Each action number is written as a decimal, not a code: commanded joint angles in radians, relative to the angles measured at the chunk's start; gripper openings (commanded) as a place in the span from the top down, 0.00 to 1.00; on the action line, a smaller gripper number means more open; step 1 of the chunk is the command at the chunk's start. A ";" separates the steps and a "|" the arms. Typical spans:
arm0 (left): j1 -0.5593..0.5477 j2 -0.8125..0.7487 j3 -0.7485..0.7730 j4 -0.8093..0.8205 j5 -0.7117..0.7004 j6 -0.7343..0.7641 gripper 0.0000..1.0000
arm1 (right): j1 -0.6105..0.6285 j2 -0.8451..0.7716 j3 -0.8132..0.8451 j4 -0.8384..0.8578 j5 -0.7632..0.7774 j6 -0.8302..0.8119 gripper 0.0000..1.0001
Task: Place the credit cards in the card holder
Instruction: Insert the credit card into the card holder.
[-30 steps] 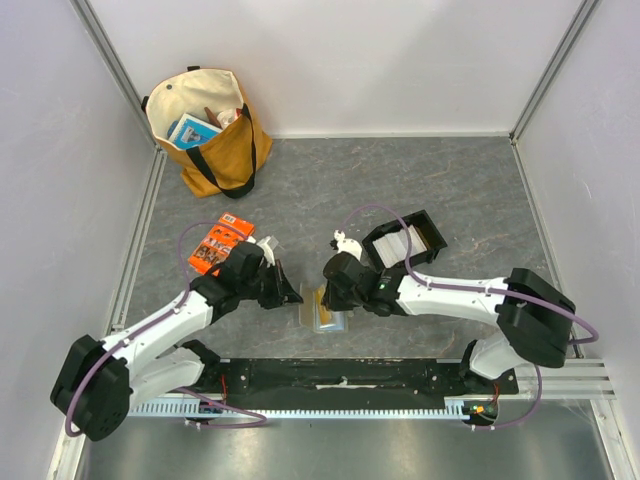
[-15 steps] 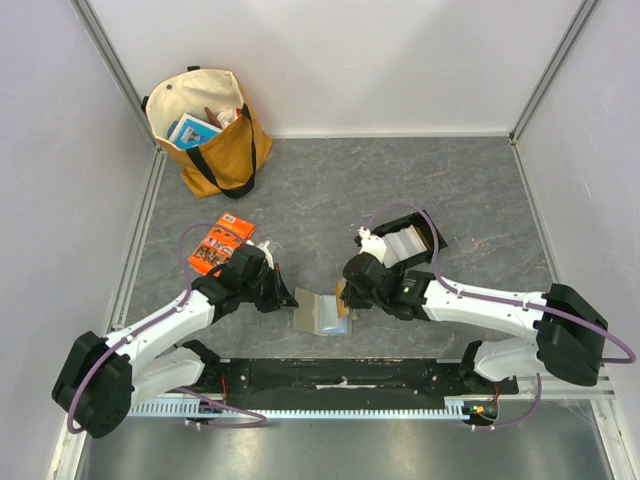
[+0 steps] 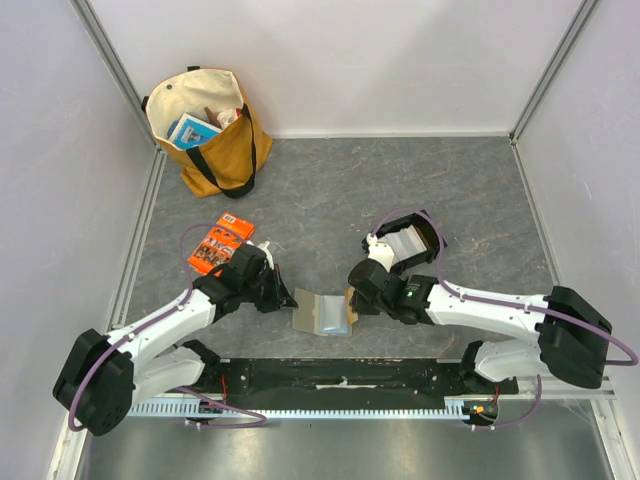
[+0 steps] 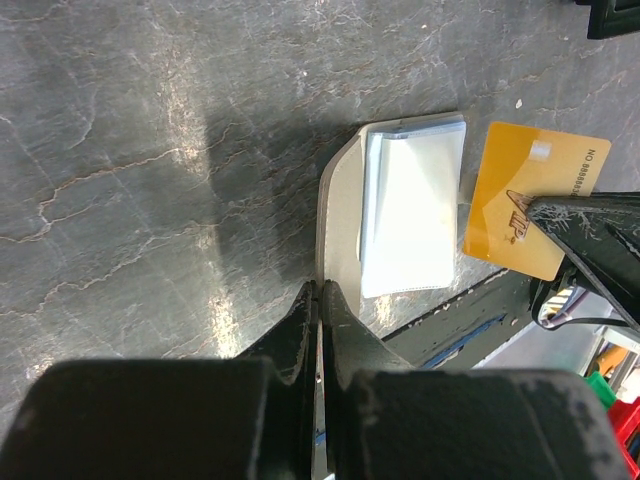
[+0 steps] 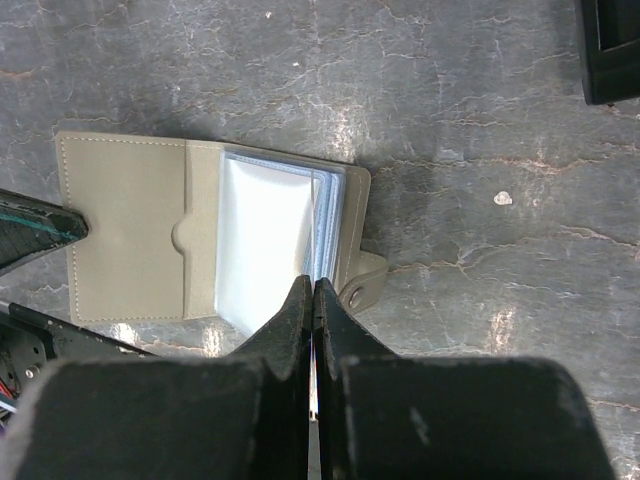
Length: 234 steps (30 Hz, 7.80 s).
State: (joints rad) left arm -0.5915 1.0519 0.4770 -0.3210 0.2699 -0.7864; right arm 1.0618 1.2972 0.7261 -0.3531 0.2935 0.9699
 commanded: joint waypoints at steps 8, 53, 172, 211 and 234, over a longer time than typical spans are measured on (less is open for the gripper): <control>-0.004 0.000 0.008 -0.006 -0.015 0.033 0.98 | -0.005 0.050 -0.024 0.040 0.015 0.047 1.00; -0.004 0.028 -0.018 0.050 -0.017 0.007 0.98 | 0.003 0.060 0.110 0.030 0.031 0.009 1.00; -0.005 0.065 -0.121 0.155 -0.060 -0.042 0.98 | 0.058 0.275 -0.051 0.414 -0.112 0.124 0.44; -0.005 -0.105 -0.104 0.086 -0.063 -0.062 0.98 | 0.084 0.195 0.117 0.243 0.039 -0.048 0.40; -0.004 -0.167 -0.112 0.073 -0.061 -0.094 0.98 | 0.239 0.269 0.339 -0.009 0.292 -0.072 0.37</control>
State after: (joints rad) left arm -0.5934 0.8875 0.3542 -0.2493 0.2188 -0.8597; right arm 1.3300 1.6928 1.0710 -0.3435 0.4889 0.9115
